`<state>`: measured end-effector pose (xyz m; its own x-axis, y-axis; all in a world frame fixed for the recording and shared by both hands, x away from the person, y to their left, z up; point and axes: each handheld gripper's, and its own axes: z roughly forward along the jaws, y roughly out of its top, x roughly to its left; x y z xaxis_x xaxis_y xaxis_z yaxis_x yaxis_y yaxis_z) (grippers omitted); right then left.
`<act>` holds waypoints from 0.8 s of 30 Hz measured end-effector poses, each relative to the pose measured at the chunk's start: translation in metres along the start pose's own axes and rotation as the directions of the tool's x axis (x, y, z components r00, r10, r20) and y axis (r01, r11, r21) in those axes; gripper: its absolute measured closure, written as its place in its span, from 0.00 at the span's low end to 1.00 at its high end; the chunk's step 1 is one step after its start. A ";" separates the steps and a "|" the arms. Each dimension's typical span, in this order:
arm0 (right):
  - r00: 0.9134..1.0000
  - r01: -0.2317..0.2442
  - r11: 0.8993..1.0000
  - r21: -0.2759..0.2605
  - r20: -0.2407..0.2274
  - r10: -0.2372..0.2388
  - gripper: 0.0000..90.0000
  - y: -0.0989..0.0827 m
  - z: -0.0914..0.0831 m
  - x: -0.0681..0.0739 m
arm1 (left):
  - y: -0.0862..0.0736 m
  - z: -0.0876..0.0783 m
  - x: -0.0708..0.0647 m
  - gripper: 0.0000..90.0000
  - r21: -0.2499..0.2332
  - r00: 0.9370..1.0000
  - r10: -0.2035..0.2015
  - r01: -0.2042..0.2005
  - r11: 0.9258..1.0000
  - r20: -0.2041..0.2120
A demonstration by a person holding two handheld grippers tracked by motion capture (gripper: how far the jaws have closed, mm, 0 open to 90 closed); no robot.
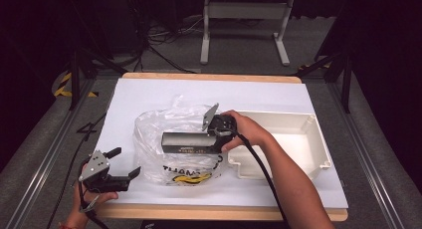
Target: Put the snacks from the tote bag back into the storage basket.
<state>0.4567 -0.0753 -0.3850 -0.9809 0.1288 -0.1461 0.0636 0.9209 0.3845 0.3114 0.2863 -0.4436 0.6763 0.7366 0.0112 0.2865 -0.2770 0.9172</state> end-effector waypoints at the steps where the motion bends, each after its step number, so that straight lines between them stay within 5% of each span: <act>1: 1.000 -0.006 1.000 0.015 -0.016 0.006 0.29 0.001 0.001 -0.001 | 0.000 0.000 0.000 0.07 0.001 1.000 0.003 -0.003 1.000 0.002; 10: 0.997 0.034 0.997 0.072 -0.075 -0.029 0.46 0.007 0.003 0.000 | 0.000 0.001 -0.001 0.07 0.008 1.000 0.002 -0.002 1.000 0.004; 24: 0.994 0.094 0.995 0.033 -0.067 -0.092 0.48 0.007 0.001 0.007 | -0.003 -0.001 0.001 0.07 0.008 1.000 -0.009 0.009 1.000 -0.005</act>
<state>0.4505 -0.0674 -0.3839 -0.9926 0.0189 -0.1197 -0.0230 0.9405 0.3390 0.3109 0.2887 -0.4456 0.6702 0.7421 0.0054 0.2979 -0.2757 0.9139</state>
